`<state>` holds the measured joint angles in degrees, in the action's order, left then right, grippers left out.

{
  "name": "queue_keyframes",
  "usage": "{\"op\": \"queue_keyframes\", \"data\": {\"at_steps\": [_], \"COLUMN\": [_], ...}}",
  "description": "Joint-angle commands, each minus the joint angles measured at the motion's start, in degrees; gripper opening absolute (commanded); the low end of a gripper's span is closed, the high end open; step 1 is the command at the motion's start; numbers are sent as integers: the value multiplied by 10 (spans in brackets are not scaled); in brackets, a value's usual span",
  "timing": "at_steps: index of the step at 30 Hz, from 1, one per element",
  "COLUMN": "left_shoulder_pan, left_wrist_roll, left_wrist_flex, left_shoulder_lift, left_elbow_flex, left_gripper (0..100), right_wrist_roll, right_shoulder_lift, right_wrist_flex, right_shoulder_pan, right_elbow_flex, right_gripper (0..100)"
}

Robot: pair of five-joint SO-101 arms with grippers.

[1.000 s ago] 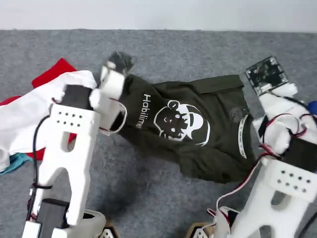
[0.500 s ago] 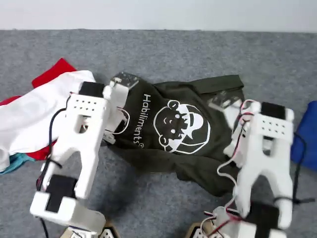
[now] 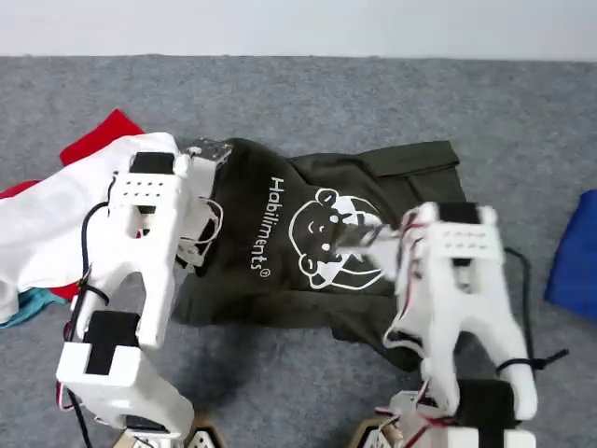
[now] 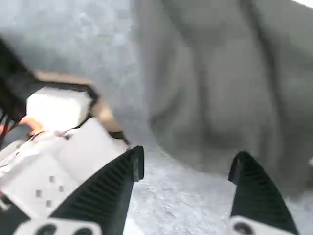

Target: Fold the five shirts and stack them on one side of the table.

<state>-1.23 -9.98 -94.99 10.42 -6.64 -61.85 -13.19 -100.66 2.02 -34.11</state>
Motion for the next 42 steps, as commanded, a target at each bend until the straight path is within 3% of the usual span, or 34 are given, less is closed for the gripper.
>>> {"op": "queue_keyframes", "data": {"at_steps": [1, 11, 18, 27, 33, 35, 38, 42], "left_shoulder_pan": [-7, -4, -6, -6, -6, -3, -2, -2], "left_wrist_roll": [7, 9, 9, 9, 9, 9, 6, 5], "left_wrist_flex": [3, -18, -39, -51, -54, -54, -54, -54], "left_shoulder_lift": [-1, -1, -1, -5, -5, -5, -4, -2], "left_elbow_flex": [18, 16, 15, 15, 15, 15, 15, 15], "left_gripper": [90, 89, 88, 87, 87, 87, 87, 87], "right_wrist_roll": [-4, -5, -4, 25, 61, 74, 75, 61], "right_shoulder_lift": [-44, -105, -26, 117, 169, 169, 172, 175], "right_wrist_flex": [-24, 9, 91, 272, 296, 296, 295, 265], "right_shoulder_pan": [58, 74, 73, 73, 1, -42, -95, -123], "right_elbow_flex": [-58, -129, -167, -160, -66, -18, 53, 123], "right_gripper": [281, 284, 284, 271, 0, 36, 8, 9]}}
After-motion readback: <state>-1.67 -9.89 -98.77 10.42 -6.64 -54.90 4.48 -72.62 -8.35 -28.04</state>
